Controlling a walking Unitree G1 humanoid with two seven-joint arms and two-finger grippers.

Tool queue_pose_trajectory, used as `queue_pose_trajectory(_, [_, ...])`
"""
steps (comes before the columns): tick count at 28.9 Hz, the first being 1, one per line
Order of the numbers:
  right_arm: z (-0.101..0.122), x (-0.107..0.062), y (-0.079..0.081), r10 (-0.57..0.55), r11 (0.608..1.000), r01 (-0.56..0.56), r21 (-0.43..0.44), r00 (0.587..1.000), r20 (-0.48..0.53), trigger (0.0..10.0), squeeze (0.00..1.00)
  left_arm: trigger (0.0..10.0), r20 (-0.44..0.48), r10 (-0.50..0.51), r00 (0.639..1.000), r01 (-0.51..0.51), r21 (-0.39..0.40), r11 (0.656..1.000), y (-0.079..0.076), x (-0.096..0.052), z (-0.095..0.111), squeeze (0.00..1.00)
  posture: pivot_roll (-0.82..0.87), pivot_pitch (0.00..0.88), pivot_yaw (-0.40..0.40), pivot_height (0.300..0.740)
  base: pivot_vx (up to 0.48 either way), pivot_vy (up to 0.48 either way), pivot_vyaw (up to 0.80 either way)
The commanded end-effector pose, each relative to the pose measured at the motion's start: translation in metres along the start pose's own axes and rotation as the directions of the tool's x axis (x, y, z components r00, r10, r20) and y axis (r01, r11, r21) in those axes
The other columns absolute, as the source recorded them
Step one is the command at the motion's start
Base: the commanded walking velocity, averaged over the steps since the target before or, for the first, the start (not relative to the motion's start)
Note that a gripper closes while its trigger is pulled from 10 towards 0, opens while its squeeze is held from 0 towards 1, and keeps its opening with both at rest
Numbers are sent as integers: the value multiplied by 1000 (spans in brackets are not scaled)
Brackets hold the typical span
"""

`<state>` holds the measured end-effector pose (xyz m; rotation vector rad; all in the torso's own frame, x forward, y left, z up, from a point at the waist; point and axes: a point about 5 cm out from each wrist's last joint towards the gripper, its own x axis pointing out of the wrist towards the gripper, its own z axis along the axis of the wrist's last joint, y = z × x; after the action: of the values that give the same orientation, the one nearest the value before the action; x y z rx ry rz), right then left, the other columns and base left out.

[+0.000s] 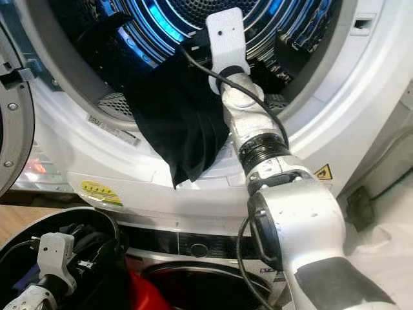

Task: Clothes washing

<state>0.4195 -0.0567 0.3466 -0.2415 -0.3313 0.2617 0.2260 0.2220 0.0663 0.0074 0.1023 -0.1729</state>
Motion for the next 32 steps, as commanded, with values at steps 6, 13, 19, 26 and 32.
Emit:
queue_pose_trajectory(6, [17, 4, 13, 31, 999, -30, -21, 999, 37, 10000, 1000, 10000, -23, -2, 1000, 3, 22, 1000, 4, -3, -3, 0, 140, 0, 72, 740, 0, 0, 0])
queue_pose_trajectory(13, [27, 5, 8, 34, 999, -32, -32, 997, 73, 10000, 1000, 10000, -28, -5, 1000, 6, 19, 1000, 3, -3, -5, 0, 125, 0, 74, 740, 0, 0, 0])
queue_pose_trajectory(19, [28, 5, 7, 67, 992, -58, -116, 995, 76, 10000, 1000, 10000, -26, 1, 1000, 0, 15, 1000, 3, -2, -4, 0, 118, 0, 78, 740, 0, 0, 0])
queue_pose_trajectory(26, [35, 3, -3, 91, 973, -64, -220, 989, 118, 10000, 1000, 10000, -31, 12, 999, -12, 6, 1000, 3, -3, -5, 0, 101, 0, 82, 740, 0, 0, 0])
queue_pose_trajectory(32, [29, 0, -5, 131, 945, -88, -316, 985, 117, 10000, 1000, 10000, -32, 14, 999, -14, 1, 1000, 3, -1, -5, 0, 83, 0, 90, 740, 0, 0, 0])
